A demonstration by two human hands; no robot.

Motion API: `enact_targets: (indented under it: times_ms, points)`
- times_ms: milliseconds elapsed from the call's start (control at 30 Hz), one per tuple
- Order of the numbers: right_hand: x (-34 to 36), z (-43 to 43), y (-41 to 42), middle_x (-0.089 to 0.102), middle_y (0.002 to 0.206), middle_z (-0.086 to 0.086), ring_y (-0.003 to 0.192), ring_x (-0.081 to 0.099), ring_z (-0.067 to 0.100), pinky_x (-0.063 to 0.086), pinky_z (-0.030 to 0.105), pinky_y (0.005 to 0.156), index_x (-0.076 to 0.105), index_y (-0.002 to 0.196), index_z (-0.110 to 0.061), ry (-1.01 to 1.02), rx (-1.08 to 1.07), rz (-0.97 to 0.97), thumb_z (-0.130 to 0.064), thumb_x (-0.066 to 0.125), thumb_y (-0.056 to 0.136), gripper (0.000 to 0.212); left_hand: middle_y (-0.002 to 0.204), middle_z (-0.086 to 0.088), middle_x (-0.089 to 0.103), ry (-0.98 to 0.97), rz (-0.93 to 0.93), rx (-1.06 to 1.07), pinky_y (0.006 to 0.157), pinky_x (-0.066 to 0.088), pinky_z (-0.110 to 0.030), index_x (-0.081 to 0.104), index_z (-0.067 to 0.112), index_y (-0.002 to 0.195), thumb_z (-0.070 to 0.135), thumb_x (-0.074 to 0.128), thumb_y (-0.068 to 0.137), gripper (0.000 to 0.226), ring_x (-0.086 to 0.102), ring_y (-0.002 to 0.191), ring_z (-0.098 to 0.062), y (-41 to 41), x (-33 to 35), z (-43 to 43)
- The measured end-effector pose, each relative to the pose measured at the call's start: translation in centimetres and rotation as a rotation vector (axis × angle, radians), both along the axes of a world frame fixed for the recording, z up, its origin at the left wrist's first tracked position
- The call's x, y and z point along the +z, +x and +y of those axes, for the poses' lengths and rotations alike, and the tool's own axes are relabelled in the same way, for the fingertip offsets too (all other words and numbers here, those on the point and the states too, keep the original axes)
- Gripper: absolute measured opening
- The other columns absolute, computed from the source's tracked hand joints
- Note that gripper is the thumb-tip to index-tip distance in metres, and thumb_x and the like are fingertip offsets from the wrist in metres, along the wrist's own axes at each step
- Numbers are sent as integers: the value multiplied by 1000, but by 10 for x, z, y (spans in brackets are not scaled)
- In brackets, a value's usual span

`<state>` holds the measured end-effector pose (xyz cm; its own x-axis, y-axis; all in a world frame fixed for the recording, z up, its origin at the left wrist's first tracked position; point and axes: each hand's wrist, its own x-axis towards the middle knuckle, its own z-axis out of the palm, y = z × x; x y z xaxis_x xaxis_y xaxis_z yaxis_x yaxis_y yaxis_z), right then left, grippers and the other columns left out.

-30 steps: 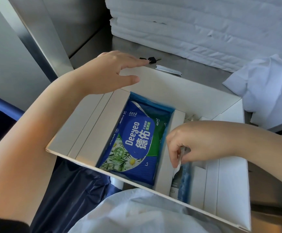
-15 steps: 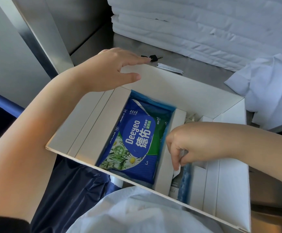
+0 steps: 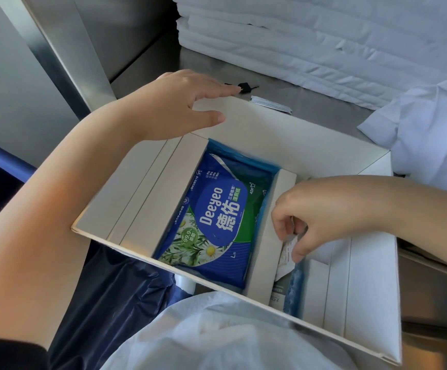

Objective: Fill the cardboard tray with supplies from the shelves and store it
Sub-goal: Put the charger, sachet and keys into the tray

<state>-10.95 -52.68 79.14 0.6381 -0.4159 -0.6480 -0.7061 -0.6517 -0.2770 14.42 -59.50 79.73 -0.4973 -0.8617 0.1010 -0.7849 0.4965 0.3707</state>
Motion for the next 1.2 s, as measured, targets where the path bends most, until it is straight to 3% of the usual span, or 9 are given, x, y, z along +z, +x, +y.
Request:
enact_targets:
  times_ms: [100,300,433,600,1000,1100,1200]
  points:
    - [-4,2,3,54,85,-19,81,54,0,49,24,71,55,84,-41,-3,38,26,-55,72,70,26,145,8,43,-5,-5,-1,107,18,-29,32,44,144,41,47,95,51,32,135,-13,1,0,0]
    - [-10,2,6,58,85,-15,77,56,3,47,25,63,57,82,-34,-32,63,38,-61,71,67,34,146,10,42,-9,-2,-7,110,19,-33,32,44,143,41,47,95,50,31,136,-13,1,-1,0]
    - [-15,3,6,56,77,-14,69,53,3,34,21,49,55,80,-33,-78,96,78,-67,69,65,40,145,9,43,-12,7,-5,106,18,-28,33,44,143,42,47,95,50,32,135,-13,1,-2,-1]
    - [-20,3,6,54,70,-11,61,49,4,26,23,45,54,77,-29,-144,104,98,-71,68,62,47,144,9,45,-24,16,-11,104,18,-27,35,41,143,40,47,95,50,35,133,-12,1,-3,-1]
    - [-25,5,8,53,69,-9,59,45,4,29,28,47,53,82,-28,-226,148,65,-74,66,60,53,143,10,46,-27,29,-9,102,17,-23,35,42,143,39,48,96,49,33,132,-11,2,-3,0]
    - [-18,2,6,54,77,-13,65,48,2,32,22,49,53,87,-32,-175,115,18,-73,66,62,50,143,10,45,-25,24,-7,102,17,-23,35,42,143,39,48,95,50,33,132,-10,1,-2,1]
    - [-2,-3,5,52,85,-19,78,50,-3,41,17,60,48,88,-41,-124,62,-86,-70,66,64,42,144,9,45,-22,19,-8,102,17,-23,35,41,143,39,48,95,50,33,132,-10,0,-2,1]
